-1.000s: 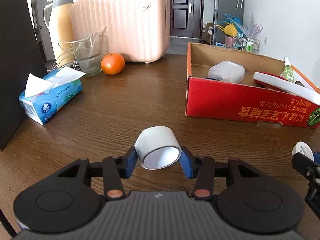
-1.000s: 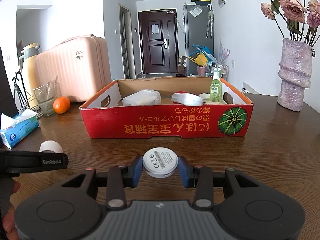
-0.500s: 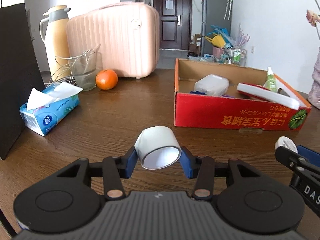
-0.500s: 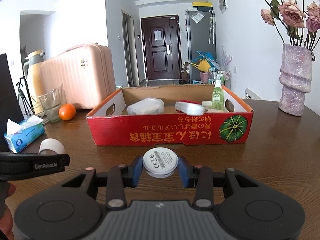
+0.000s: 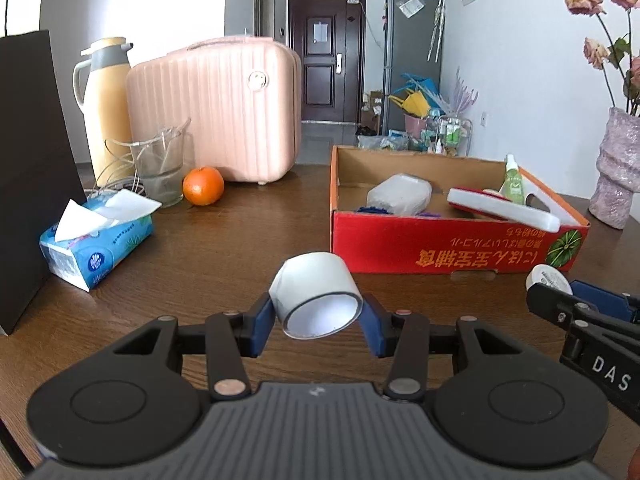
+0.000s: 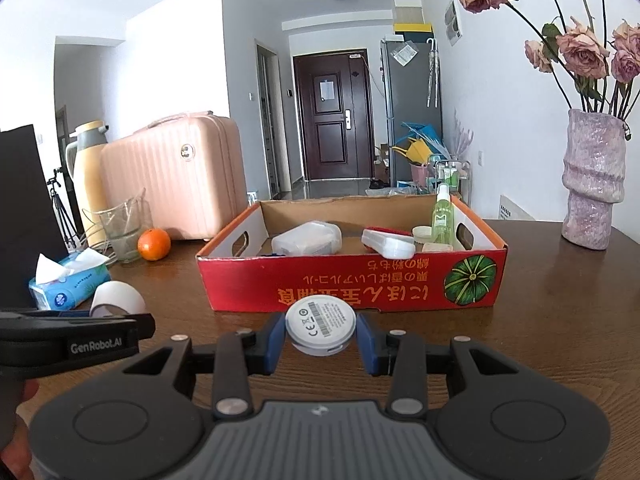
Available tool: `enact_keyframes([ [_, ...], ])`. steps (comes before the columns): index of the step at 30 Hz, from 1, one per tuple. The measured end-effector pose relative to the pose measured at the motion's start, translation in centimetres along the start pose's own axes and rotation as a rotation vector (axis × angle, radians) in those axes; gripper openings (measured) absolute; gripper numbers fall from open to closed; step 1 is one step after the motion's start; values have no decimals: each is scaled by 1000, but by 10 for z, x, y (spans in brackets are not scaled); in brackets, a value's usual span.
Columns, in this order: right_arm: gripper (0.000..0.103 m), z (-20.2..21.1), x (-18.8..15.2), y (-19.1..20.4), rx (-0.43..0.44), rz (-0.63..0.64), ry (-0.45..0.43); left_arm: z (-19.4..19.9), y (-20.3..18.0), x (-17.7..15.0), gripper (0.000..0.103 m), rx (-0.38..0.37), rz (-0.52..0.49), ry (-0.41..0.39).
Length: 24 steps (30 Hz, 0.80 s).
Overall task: Organize rigid objects
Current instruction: 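Carry the tape roll and white lid over the red box with both tools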
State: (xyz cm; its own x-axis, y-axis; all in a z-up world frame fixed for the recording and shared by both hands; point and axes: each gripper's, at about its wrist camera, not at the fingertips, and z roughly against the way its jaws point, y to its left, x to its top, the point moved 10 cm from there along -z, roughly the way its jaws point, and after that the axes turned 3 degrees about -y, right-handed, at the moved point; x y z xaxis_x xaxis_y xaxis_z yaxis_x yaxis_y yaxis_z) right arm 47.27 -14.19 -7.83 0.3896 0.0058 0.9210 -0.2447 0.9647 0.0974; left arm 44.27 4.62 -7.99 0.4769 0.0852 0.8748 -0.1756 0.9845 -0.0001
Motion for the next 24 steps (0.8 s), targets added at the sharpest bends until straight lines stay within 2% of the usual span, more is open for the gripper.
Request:
enact_keyframes([
  [13,38,10,30,-12,1,-8,-92,6,-25,22,47,-26,-15,-50],
  [24,38,-6,63,-45,-33,-34,-152,-9,-50,49,47,-37,0,-86],
])
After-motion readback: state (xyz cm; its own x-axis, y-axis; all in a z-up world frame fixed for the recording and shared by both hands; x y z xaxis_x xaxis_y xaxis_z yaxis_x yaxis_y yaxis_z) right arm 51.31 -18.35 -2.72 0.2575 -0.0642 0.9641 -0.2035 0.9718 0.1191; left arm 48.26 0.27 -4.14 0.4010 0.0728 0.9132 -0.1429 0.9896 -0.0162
